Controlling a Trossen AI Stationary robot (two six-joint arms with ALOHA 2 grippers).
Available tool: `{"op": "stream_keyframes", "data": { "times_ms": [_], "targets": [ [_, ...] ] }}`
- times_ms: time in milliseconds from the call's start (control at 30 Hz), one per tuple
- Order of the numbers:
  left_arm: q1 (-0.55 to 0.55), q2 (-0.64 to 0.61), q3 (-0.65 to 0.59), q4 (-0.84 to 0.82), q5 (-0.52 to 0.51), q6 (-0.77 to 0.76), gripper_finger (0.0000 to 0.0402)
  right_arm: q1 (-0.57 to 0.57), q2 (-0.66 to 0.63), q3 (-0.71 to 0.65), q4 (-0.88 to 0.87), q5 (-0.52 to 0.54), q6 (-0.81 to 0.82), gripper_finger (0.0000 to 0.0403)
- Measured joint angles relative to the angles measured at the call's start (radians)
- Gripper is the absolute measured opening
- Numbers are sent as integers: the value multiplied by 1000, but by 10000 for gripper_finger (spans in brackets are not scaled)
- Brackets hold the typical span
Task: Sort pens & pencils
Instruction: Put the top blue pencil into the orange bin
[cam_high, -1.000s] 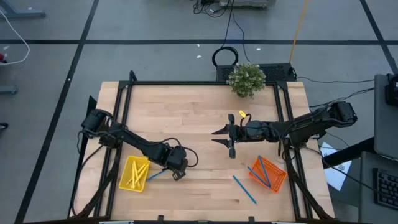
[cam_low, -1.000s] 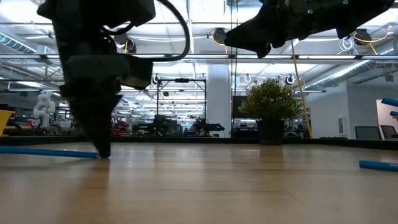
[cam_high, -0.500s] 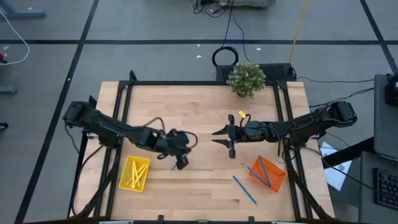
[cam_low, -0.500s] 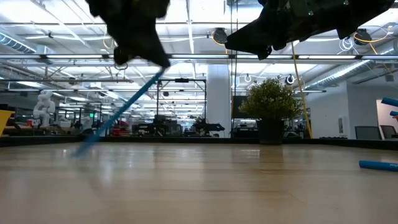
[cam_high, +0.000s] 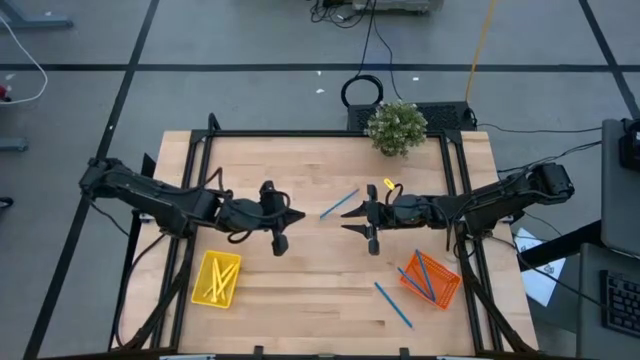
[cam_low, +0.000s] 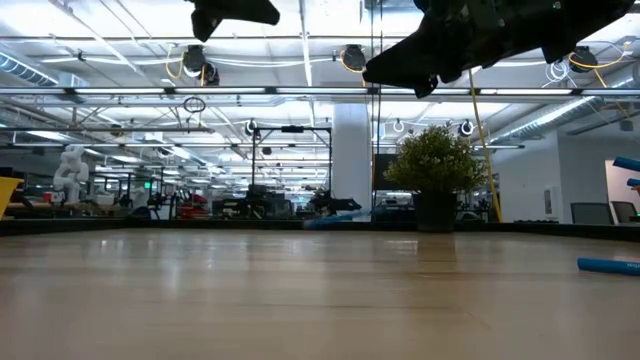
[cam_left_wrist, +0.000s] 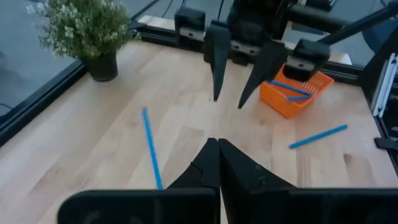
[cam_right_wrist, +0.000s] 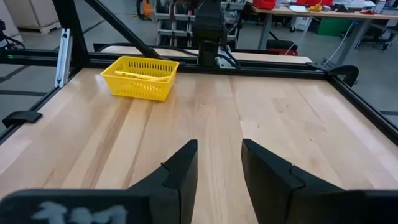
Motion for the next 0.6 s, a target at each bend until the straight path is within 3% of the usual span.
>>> {"op": "stream_keyframes", "data": {
  "times_ms": [367, 600],
  "targets": [
    [53, 80, 1, -11, -1, 32, 0, 0, 0, 0, -9, 0, 13, 114],
    [200, 155, -65, 14, -31, 58, 8, 0, 0, 0, -10, -1, 18, 114]
  ]
}}
